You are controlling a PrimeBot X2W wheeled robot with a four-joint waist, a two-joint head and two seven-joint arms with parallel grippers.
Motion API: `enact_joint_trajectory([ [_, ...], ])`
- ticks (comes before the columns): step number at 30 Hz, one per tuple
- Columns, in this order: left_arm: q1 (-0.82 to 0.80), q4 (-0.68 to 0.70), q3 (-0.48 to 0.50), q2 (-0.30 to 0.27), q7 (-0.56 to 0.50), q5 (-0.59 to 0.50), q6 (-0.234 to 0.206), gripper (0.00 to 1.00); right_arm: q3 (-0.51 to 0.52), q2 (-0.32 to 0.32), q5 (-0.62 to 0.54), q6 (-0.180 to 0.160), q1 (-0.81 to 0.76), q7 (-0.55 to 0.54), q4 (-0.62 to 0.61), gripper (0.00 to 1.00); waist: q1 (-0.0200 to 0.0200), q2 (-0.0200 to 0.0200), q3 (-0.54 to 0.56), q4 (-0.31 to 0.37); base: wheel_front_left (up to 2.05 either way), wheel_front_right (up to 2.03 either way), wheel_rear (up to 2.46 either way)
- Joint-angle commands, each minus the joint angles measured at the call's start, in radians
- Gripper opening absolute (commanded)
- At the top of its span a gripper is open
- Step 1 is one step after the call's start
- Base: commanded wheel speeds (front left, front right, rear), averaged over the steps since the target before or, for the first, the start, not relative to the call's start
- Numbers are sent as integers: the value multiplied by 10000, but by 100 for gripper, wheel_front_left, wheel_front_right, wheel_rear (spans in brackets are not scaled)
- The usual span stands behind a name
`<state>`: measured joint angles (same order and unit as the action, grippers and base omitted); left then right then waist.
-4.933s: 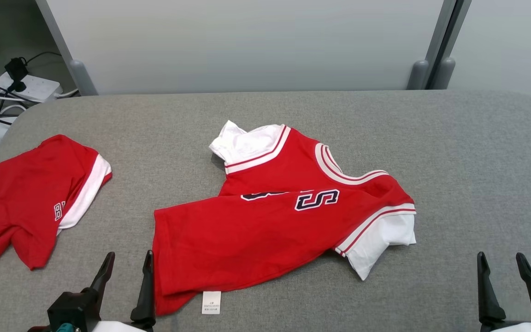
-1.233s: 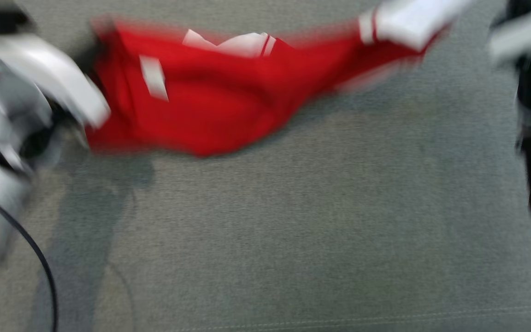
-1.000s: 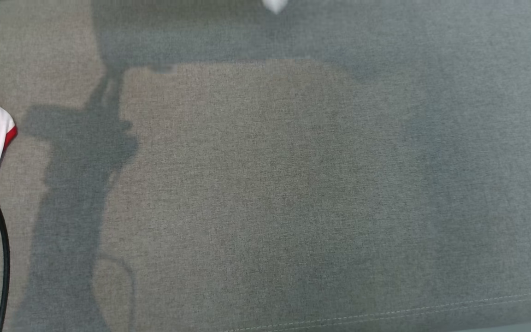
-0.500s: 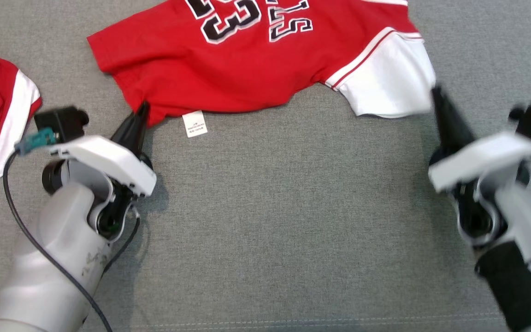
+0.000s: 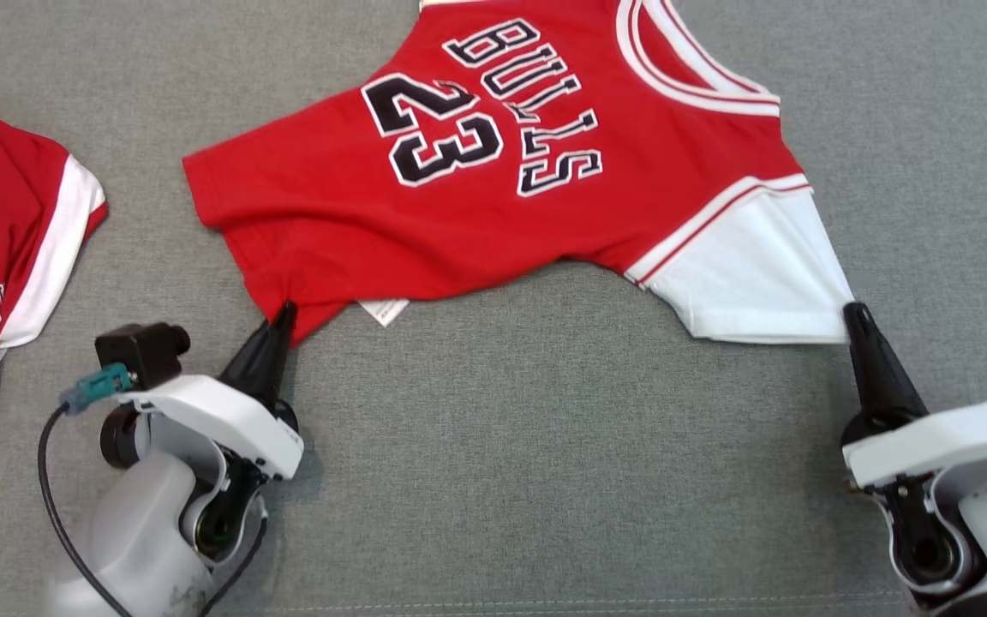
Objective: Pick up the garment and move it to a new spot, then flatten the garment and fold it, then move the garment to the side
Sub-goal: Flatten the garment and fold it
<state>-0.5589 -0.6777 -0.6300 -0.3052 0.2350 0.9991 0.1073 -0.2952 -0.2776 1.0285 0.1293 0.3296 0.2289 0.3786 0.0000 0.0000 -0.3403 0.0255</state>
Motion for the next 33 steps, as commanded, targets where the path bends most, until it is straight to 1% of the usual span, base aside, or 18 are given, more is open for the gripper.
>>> enact_joint_trajectory([
  [1, 277, 484, 309, -482, -62, 109, -197, 0, 84, -72, -118, 14, -604, 16, -536, 0, 0, 0, 97, -21, 0, 0, 0],
  [4, 641, 1220, 434, -759, -206, 248, -468, 0, 491, 10, -228, 14, -1229, -117, -1083, 0, 0, 0, 205, -36, 0, 0, 0],
  [9, 1372, 2693, 574, -1412, -480, 285, -1160, 0, 1238, 361, -534, 14, -2298, -541, -2152, 0, 0, 0, 402, -20, 0, 0, 0],
  [11, 1689, 3317, 649, -1576, -482, 290, -1486, 0, 1605, 562, -695, 14, -2749, -771, -2486, 0, 0, 0, 493, -35, 0, 0, 0],
  [13, 2086, 3812, 648, -1670, -587, 355, -1787, 0, 1838, 851, -838, 14, -3084, -1109, -2739, 0, 0, 0, 589, 3, 0, 0, 0],
  [16, 2568, 4318, 644, -1709, -712, 503, -2097, 0, 1987, 1282, -1079, 14, -3443, -1643, -3022, 0, 0, 0, 722, 17, 0, 0, 0],
  [20, 2889, 4462, 676, -1678, -741, 664, -2267, 0, 2202, 1610, -1772, 14, -3619, -2087, -2971, 0, 0, 0, 925, 12, 0, 0, 0],
  [21, 2918, 4462, 714, -1648, -660, 675, -2289, 8, 2228, 1663, -1951, 14, -3615, -2146, -2951, 0, 0, 0, 972, 4, 0, 0, 0],
  [22, 2938, 4455, 701, -1642, -654, 666, -2307, 39, 2281, 1742, -2032, 14, -3592, -2141, -2961, 0, 0, 0, 997, -2, 0, 0, 0],
  [23, 2951, 4440, 686, -1633, -629, 635, -2336, 87, 2318, 1806, -2093, 14, -3585, -2174, -2944, 24, 0, 0, 1050, -22, 0, 0, 0],
  [24, 2965, 4435, 702, -1632, -532, 559, -2412, 100, 2339, 1842, -2231, 14, -3575, -2185, -2938, 35, 0, 0, 1089, -29, 0, 0, 0],
  [25, 2979, 4433, 700, -1639, -470, 477, -2499, 100, 2368, 1889, -2303, 14, -3550, -2156, -2961, 100, 0, 0, 1116, -34, 0, 0, 0],
  [28, 3048, 4564, 782, -1627, -200, 200, -2812, 100, 2431, 1967, -2521, 14, -3535, -2087, -3030, 100, 0, 0, 1258, -80, 0, 0, 0],
  [31, 3167, 4847, 801, -1695, -20, -253, -3263, 100, 2522, 2001, -2792, 14, -3560, -1978, -3132, 100, 0, 0, 1407, -158, 0, 0, 0],
  [32, 3167, 4847, 801, -1695, -20, -253, -3263, 100, 2522, 2001, -2792, 14, -3560, -1978, -3132, 100, 0, 0, 1407, -158, 0, 0, 0],
  [33, 3232, 4976, 807, -1748, 27, -448, -3473, 100, 2549, 2011, -2878, 14, -3573, -1950, -3165, 100, 0, 0, 1428, -167, 0, 0, 0],
])
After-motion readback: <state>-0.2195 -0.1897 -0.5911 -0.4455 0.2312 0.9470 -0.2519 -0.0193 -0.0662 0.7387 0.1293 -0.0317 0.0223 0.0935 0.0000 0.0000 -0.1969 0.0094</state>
